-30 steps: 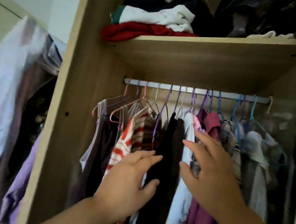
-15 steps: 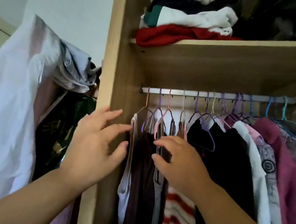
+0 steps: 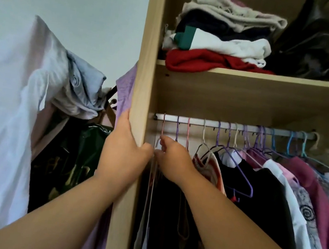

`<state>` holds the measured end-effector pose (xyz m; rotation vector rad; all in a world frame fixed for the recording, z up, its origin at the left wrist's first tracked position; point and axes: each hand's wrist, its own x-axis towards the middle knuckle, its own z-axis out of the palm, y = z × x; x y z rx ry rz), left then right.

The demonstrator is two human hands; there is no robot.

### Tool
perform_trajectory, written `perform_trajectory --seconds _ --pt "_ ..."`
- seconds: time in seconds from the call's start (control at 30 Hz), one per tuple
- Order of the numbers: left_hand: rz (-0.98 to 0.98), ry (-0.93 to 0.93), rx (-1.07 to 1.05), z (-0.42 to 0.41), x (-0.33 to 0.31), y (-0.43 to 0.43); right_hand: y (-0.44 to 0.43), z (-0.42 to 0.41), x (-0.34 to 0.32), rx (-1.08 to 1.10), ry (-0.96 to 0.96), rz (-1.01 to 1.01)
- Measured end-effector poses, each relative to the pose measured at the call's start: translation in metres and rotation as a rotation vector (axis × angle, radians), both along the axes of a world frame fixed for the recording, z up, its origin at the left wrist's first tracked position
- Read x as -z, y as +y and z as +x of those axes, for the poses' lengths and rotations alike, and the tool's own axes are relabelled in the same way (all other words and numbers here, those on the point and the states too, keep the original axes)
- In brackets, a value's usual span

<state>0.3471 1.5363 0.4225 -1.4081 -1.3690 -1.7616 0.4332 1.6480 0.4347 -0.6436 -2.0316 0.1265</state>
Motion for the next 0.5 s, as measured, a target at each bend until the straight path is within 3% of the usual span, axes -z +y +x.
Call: perform_trajectory --seconds 0.27,0.37,0.5 --pt "0.072 -0.027 0.045 -0.005 0.006 0.005 0.031 -0.037 -0.033 0.268 -0.260 -0.036" --pt "0.086 -0.022 0.067 -0.005 0.008 0.006 0.044 -0.043 -0.033 0.316 -0.255 -0.118" --pt "0.082 -0.027 0.093 -0.007 0.010 0.007 0.059 -0.038 -0.027 0.348 -0.088 -0.268"
